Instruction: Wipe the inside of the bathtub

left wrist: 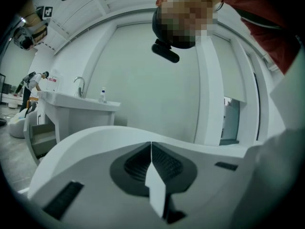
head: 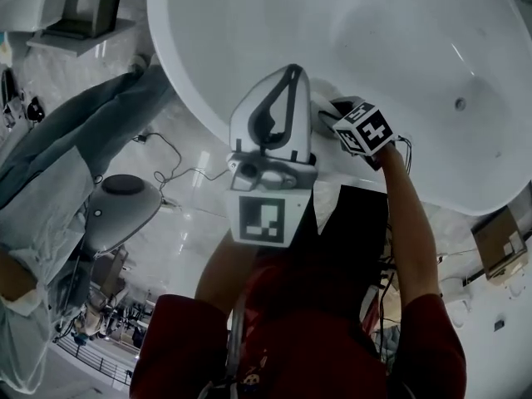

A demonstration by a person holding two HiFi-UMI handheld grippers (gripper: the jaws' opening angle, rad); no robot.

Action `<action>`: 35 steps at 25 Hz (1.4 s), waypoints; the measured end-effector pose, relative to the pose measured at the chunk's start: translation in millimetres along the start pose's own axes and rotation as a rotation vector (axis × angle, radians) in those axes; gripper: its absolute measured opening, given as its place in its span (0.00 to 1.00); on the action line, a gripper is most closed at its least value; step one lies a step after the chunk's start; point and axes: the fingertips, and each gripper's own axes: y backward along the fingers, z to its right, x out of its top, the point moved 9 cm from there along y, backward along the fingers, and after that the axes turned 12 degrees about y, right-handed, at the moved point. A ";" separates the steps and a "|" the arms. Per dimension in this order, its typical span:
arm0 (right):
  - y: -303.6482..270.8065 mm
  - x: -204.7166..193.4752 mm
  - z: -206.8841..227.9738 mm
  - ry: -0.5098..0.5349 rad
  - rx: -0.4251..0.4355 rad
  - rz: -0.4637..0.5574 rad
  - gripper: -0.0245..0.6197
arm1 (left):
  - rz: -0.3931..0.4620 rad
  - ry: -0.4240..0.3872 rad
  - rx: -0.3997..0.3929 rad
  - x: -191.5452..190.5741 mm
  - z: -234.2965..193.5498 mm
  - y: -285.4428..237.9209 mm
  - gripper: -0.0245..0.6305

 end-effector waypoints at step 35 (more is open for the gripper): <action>-130.5 -145.9 206.4 -0.259 -0.190 -0.047 0.18 | -0.065 -0.049 -0.052 -140.8 51.2 -74.7 0.06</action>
